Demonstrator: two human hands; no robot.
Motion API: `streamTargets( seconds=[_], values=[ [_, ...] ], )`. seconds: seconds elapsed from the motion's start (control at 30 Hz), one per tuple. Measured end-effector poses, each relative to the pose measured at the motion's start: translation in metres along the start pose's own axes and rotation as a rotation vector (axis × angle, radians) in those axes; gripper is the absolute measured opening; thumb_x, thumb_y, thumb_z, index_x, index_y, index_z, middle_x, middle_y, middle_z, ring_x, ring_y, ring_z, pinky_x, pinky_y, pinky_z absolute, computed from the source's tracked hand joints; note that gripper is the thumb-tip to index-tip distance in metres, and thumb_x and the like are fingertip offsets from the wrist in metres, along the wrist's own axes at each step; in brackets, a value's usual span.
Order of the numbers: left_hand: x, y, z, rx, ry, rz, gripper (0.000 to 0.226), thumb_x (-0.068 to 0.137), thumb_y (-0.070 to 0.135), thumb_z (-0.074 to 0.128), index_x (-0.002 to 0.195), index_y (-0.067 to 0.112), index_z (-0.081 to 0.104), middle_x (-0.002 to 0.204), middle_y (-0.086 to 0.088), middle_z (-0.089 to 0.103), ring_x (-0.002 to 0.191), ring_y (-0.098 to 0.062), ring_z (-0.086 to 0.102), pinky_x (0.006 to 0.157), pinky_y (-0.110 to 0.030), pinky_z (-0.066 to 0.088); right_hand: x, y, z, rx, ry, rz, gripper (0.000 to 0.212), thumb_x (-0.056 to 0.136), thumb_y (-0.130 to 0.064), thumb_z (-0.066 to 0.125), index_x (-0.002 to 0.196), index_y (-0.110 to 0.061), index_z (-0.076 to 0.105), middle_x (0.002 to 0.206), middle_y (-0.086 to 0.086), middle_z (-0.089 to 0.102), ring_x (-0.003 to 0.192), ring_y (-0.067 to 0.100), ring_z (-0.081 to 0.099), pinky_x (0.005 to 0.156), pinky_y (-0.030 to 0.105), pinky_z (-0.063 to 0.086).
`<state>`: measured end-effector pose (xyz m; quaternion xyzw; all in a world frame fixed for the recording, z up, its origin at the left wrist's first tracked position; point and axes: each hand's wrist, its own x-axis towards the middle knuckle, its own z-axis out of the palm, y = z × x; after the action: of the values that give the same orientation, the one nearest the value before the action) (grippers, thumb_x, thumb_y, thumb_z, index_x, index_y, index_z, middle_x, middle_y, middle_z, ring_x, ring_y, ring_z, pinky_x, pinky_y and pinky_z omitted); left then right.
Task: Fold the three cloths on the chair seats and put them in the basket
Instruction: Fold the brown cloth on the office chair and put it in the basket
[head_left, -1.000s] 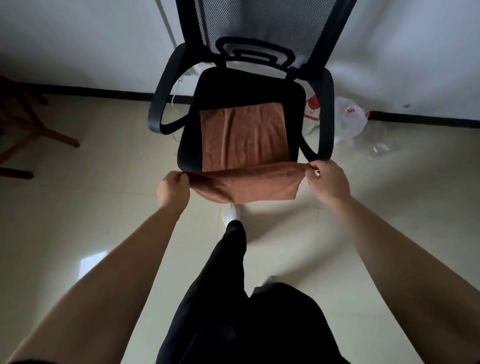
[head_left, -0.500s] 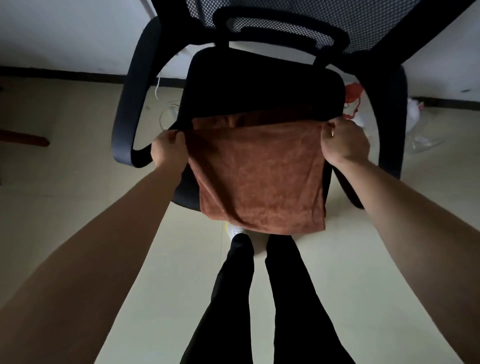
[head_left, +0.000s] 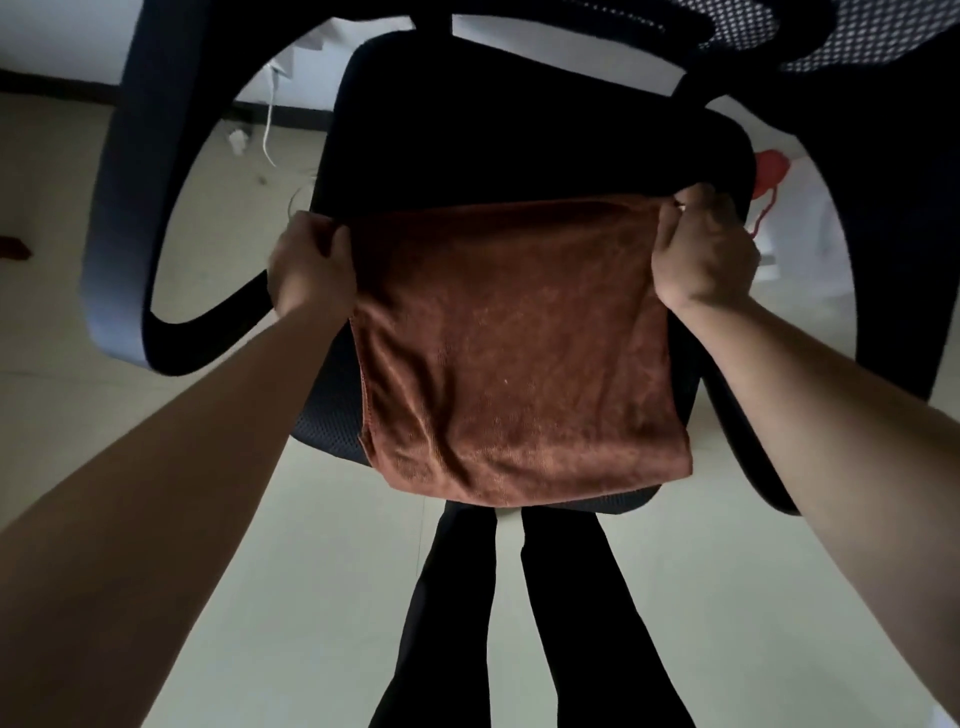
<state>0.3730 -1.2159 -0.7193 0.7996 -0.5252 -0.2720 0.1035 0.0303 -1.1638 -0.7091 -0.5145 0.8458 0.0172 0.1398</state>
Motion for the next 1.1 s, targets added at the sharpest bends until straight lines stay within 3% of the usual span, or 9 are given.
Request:
streamTargets(
  seconds=[0.13,0.27,0.47,0.57,0.73,0.83,0.97,1.1],
  values=[
    [-0.011,-0.001,-0.002,-0.059,0.021,-0.028,0.035,0.094,0.039,0.055,0.113,0.009,0.054,0.104,-0.010,0.066,0.094,-0.025,0.062,0.076,-0.027,0.042,-0.015,-0.002,0.005,0.123,0.036,0.099,0.043,0.103,-0.034,0.036,0.135,-0.006,0.045,0.131,0.019,0.054,0.113,0.041,0.058,0.085,0.047,0.049],
    [-0.045,-0.009,-0.003,-0.083,-0.018,-0.046,0.041,0.098,0.040,0.047,0.114,0.003,0.053,0.110,-0.017,0.063,0.100,-0.031,0.059,0.079,-0.034,0.043,-0.045,0.003,0.008,0.183,-0.011,0.182,0.047,0.102,-0.040,0.039,0.139,-0.010,0.044,0.135,0.017,0.053,0.117,0.039,0.058,0.088,0.044,0.050],
    [-0.139,-0.049,-0.003,-0.085,-0.047,-0.220,0.036,0.100,0.034,0.046,0.104,0.000,0.055,0.108,-0.022,0.062,0.103,-0.039,0.056,0.081,-0.040,0.040,-0.113,0.013,0.013,0.271,-0.104,0.210,0.050,0.100,-0.041,0.045,0.141,-0.011,0.043,0.130,0.017,0.056,0.114,0.038,0.059,0.089,0.042,0.048],
    [-0.181,-0.068,-0.005,-0.092,-0.117,-0.304,0.037,0.101,0.036,0.044,0.104,0.000,0.053,0.108,-0.024,0.063,0.100,-0.041,0.056,0.075,-0.039,0.037,-0.157,0.020,0.016,0.253,-0.160,0.257,0.052,0.099,-0.041,0.048,0.142,-0.012,0.040,0.130,0.017,0.057,0.115,0.038,0.059,0.088,0.043,0.048],
    [-0.216,-0.091,-0.005,-0.163,-0.298,-0.370,0.043,0.099,0.047,0.042,0.112,0.008,0.053,0.105,-0.012,0.064,0.098,-0.034,0.058,0.077,-0.037,0.040,-0.212,0.033,0.026,0.265,-0.189,0.389,0.053,0.099,-0.045,0.045,0.138,-0.009,0.040,0.127,0.016,0.061,0.111,0.038,0.062,0.088,0.043,0.048],
    [-0.214,-0.094,-0.003,-0.185,-0.350,-0.356,0.032,0.092,0.040,0.054,0.103,0.010,0.053,0.093,-0.007,0.063,0.091,-0.034,0.061,0.071,-0.035,0.042,-0.218,0.039,0.023,0.314,-0.177,0.489,0.048,0.099,-0.045,0.044,0.129,-0.008,0.043,0.120,0.018,0.065,0.105,0.039,0.064,0.084,0.042,0.048],
    [-0.226,-0.096,-0.004,-0.200,-0.365,-0.352,0.027,0.088,0.030,0.063,0.105,0.010,0.059,0.093,-0.004,0.065,0.086,-0.026,0.060,0.074,-0.034,0.048,-0.236,0.053,0.025,0.377,-0.199,0.549,0.052,0.097,-0.051,0.045,0.124,-0.006,0.048,0.120,0.018,0.065,0.108,0.040,0.062,0.088,0.045,0.049],
    [-0.243,-0.105,-0.002,-0.207,-0.398,-0.354,0.026,0.089,0.038,0.063,0.097,0.013,0.067,0.079,0.004,0.064,0.075,-0.017,0.058,0.059,-0.026,0.040,-0.248,0.059,0.027,0.496,-0.165,0.535,0.055,0.097,-0.054,0.048,0.124,-0.007,0.052,0.119,0.017,0.067,0.110,0.039,0.062,0.089,0.041,0.048]
  ],
)
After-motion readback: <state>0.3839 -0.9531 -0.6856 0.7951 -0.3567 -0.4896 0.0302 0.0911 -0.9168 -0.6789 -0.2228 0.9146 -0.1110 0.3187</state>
